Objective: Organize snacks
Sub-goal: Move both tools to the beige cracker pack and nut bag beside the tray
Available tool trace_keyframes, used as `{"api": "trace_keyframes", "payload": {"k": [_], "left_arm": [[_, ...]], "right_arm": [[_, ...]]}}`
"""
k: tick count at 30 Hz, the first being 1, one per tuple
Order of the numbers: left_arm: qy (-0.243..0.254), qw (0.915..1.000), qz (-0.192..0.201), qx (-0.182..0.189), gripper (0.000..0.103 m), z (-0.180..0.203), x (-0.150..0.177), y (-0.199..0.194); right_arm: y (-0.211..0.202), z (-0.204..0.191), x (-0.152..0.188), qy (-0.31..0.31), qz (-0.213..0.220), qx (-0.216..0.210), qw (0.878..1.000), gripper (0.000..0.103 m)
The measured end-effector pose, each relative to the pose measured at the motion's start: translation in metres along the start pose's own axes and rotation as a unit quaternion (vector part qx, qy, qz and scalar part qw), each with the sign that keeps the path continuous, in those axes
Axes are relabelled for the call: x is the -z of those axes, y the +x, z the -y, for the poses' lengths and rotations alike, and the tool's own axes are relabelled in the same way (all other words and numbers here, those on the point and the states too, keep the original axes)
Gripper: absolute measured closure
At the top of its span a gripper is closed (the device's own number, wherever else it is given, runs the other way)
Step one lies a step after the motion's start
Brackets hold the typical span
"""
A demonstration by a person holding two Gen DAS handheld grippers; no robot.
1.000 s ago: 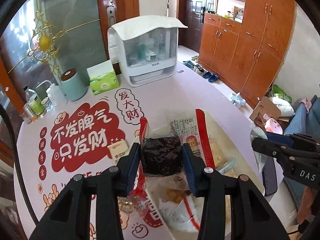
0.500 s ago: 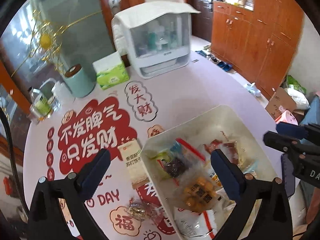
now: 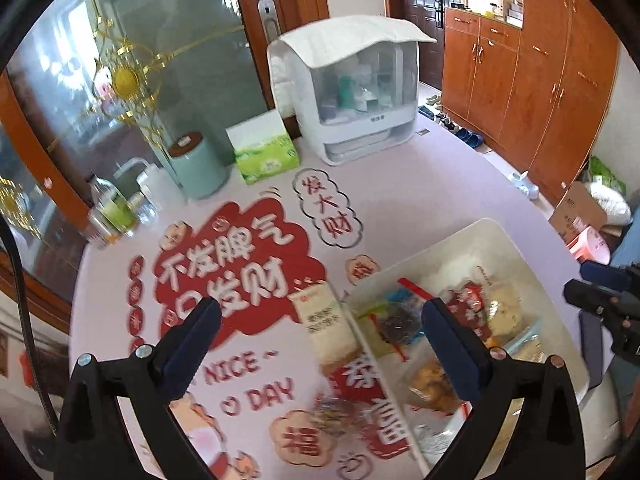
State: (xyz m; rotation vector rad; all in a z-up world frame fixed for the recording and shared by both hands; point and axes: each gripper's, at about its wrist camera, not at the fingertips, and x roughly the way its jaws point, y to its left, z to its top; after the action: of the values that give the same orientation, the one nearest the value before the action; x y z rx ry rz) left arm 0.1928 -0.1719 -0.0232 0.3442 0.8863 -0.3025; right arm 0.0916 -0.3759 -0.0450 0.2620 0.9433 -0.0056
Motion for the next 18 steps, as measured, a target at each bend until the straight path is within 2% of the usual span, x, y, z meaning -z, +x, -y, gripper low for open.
{"api": "trace_keyframes", "payload": {"k": [7,12,15,18], "left_arm": [[0.047,0.9985,0.001,-0.027,0.003,-0.028,-0.006,-0.018],[0.107,0.9934,0.000,-0.040,0.003,-0.046,-0.006,-0.027],[0.154,0.9875,-0.002,-0.034,0.003,-0.054,-0.002,-0.025],[0.210,0.9770,-0.010,-0.035,0.003,-0.063,0.000,-0.016]], "right_arm": [[-0.011,-0.015,0.005,0.001,0.007,-0.008,1.000,0.057],[-0.018,-0.041,0.019,0.002,0.007,-0.032,0.999,0.057],[-0.018,-0.064,0.032,0.002,0.004,-0.052,0.999,0.057],[-0.012,-0.092,0.044,-0.002,-0.001,-0.072,0.997,0.057]]}}
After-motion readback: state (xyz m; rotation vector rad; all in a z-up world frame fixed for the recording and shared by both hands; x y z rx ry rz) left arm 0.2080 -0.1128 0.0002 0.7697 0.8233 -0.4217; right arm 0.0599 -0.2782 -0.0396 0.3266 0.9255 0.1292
